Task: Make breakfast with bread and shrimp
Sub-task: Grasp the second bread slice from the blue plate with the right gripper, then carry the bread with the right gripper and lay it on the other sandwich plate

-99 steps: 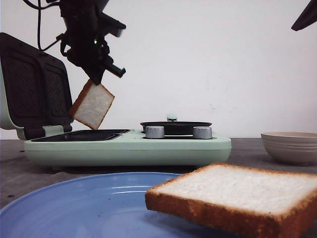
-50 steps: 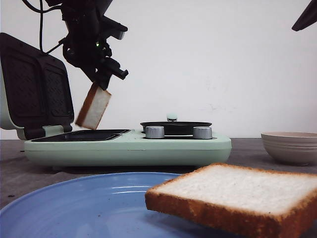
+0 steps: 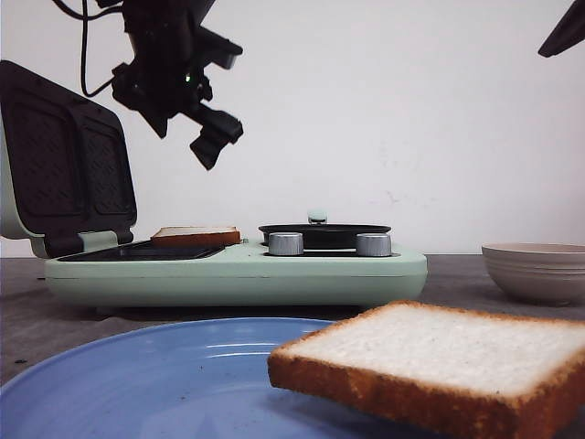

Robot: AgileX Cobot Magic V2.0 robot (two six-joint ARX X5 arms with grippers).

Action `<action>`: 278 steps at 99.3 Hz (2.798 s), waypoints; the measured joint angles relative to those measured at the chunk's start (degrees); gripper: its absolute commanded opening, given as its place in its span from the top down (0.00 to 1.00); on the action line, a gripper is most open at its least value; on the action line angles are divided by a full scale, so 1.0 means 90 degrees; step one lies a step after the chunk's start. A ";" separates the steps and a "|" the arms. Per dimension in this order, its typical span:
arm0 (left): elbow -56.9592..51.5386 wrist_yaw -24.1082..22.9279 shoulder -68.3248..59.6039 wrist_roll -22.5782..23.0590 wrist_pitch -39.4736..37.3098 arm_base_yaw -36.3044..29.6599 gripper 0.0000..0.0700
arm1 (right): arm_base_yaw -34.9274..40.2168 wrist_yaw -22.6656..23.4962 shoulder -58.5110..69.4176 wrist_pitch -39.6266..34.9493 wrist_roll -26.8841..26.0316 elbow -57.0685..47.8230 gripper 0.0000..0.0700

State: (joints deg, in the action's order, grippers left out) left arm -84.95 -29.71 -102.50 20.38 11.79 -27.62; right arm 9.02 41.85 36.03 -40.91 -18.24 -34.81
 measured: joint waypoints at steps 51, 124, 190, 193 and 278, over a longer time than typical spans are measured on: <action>-0.0092 0.1212 0.2662 -0.1311 0.1552 -0.0063 1.00 | 0.0053 0.0712 0.1197 -0.0291 0.0097 -0.0002 0.37; -0.0092 0.3160 0.5032 -0.1858 0.3772 -0.0255 1.00 | 0.0544 0.1132 0.3995 0.0192 0.1894 -0.0010 0.37; -0.0092 0.3162 0.5229 -0.1860 0.3988 -0.0255 1.00 | 0.0828 0.1088 0.4405 0.0328 0.2283 -0.0012 1.00; -0.0092 0.3162 0.5229 -0.1860 0.3988 -0.0255 1.00 | 0.0828 0.1149 0.4405 0.0335 0.2290 -0.0012 1.00; -0.0092 0.3162 0.5265 -0.1860 0.3995 -0.0255 1.00 | 0.1506 0.1562 0.3922 0.4158 -0.0714 -0.1241 1.00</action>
State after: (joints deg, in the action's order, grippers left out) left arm -85.78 -1.26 -55.11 3.64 47.75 -29.91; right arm 22.57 55.90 71.33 -3.49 -24.67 -45.98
